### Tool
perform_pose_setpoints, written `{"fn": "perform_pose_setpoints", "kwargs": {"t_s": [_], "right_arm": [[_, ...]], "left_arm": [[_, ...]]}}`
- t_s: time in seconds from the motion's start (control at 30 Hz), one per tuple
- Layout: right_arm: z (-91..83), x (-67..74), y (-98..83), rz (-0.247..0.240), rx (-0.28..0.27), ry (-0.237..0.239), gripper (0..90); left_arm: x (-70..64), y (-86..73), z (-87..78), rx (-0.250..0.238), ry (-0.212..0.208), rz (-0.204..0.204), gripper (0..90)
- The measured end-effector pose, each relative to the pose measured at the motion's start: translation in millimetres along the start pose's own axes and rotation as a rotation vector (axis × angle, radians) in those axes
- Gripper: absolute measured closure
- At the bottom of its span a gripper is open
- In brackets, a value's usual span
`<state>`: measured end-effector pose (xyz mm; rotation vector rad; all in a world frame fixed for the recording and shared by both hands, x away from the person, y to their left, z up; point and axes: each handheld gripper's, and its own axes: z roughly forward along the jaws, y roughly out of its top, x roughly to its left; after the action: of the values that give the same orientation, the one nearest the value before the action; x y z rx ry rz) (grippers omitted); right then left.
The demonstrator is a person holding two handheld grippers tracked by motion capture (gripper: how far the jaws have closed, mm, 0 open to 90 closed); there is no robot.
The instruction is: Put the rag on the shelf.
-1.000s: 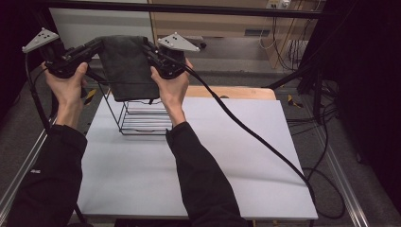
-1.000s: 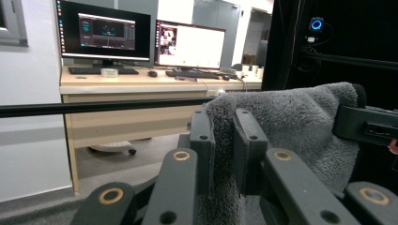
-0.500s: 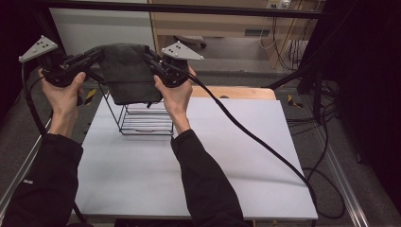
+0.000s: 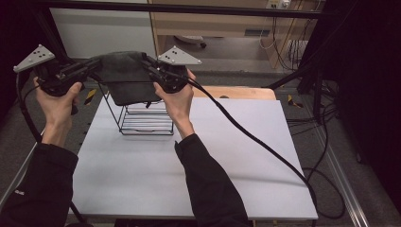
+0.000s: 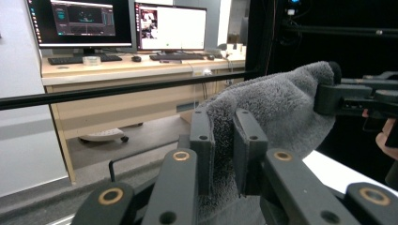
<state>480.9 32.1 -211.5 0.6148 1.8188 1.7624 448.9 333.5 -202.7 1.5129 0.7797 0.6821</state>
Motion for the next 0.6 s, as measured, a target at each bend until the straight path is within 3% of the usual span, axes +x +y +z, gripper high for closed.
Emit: {"fn": "perform_pose_setpoints", "kwargs": {"t_s": [0.4, 0.6], "right_arm": [[-8.3, 4.5, -6.1, -0.014, 0.028, 0.025, 80.4], [-11.2, 9.5, -8.4, -0.041, 0.057, 0.039, 80.3]], "left_arm": [[-8.4, -9.3, -9.0, 0.035, -0.006, 0.039, 79.2], [-9.6, -16.9, -12.4, 0.066, -0.004, 0.028, 78.6]]}}
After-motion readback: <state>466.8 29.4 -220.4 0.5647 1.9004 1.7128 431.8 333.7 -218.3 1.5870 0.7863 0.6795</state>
